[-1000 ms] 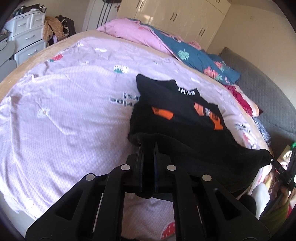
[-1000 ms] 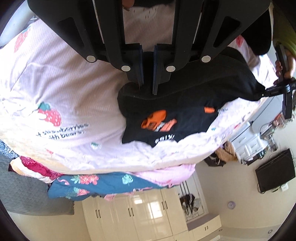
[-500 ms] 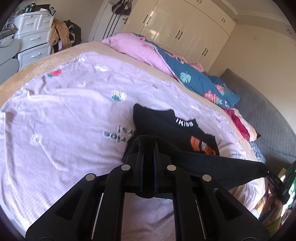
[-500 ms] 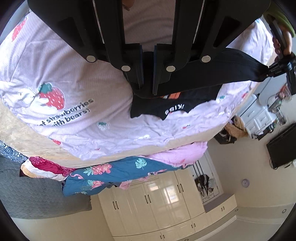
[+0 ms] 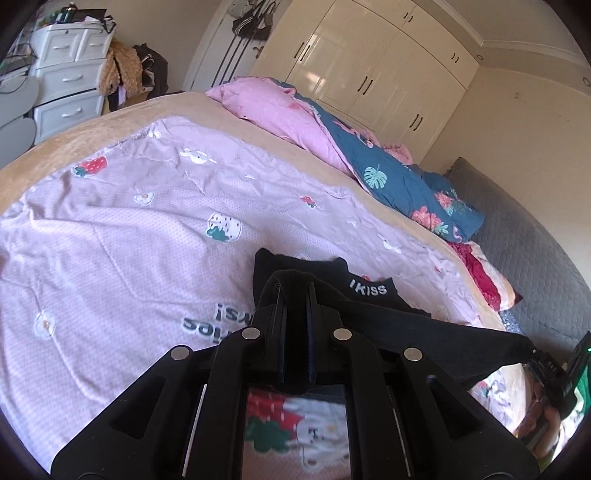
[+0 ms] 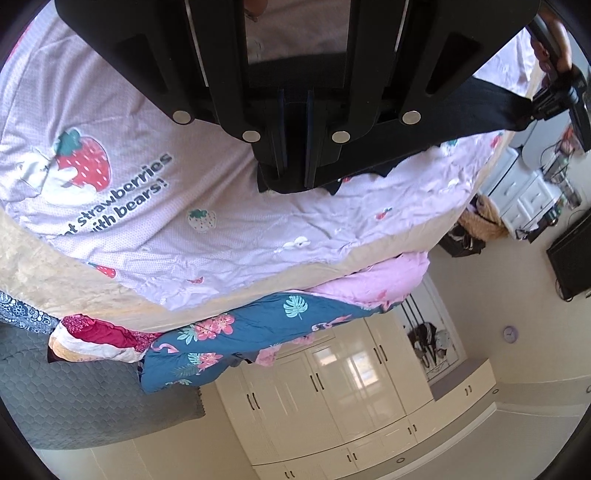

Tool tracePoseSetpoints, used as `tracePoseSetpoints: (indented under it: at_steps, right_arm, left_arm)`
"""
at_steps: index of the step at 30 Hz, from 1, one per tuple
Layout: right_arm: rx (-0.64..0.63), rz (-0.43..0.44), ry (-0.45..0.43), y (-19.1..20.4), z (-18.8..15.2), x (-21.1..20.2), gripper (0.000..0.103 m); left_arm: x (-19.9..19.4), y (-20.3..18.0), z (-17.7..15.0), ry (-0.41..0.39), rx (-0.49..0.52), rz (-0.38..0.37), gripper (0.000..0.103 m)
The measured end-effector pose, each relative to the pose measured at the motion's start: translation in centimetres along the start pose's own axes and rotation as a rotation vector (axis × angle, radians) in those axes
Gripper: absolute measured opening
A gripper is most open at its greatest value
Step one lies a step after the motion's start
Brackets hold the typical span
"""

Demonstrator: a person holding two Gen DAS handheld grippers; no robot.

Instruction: Fold small clothes

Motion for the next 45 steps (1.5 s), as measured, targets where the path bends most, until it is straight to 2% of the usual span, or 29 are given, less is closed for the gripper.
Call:
tracePoseSetpoints:
  at_steps: [8, 15, 20, 28, 32, 36, 38, 40, 45]
  right_arm:
    - [0.084, -0.041, 0.020, -1.1, -0.4, 4.9, 0.007]
    - [0.046, -0.070, 0.060, -1.6, -1.8, 8.4, 0.007]
    - [0.055, -0.073, 0.086, -2.1, -3.0, 9.8, 0.007]
    - [0.036, -0.101, 0.098, -2.3, -4.1, 10.1, 0.009]
    - [-0.026, -0.119, 0.089, -1.8, -4.3, 9.6, 0.021]
    - [-0.053, -0.111, 0.070, -1.3, -4.0, 9.0, 0.028]
    - [-0.069, -0.099, 0.067, -0.9, -3.9, 8.9, 0.028]
    - [-0.091, -0.078, 0.068, -0.2, -3.9, 8.8, 0.029]
    - [-0.164, -0.021, 0.084, 2.0, -4.4, 8.6, 0.042]
  left_arm:
    - [4.6, 0.8, 0.1, 0.033, -0.004, 0.030, 0.002]
    - [8.1, 2.2, -0.8, 0.064, 0.016, 0.060, 0.003]
    - [9.3, 2.8, -1.6, 0.091, 0.007, 0.071, 0.003]
    - [8.9, 2.8, -1.7, 0.077, 0.037, 0.101, 0.006]
    - [8.3, 2.5, -1.4, 0.060, 0.058, 0.106, 0.006]
    - [7.5, 1.9, -0.9, 0.037, 0.090, 0.111, 0.006]
    - [7.0, 1.6, -0.8, 0.030, 0.101, 0.107, 0.009]
    - [6.7, 1.2, -0.8, 0.028, 0.117, 0.103, 0.019]
    - [6.4, -0.2, -2.1, 0.064, 0.160, 0.059, 0.027]
Point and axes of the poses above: each gripper's, at about its wrist camera, not at the fingertips, and x roughly the way its jaws point, y to its left, z to its top, the point moved 9 cm from there along x, roughly the way its jaws point, and after that the axes turned 6 degrees about -y, right-handed, at the moved point
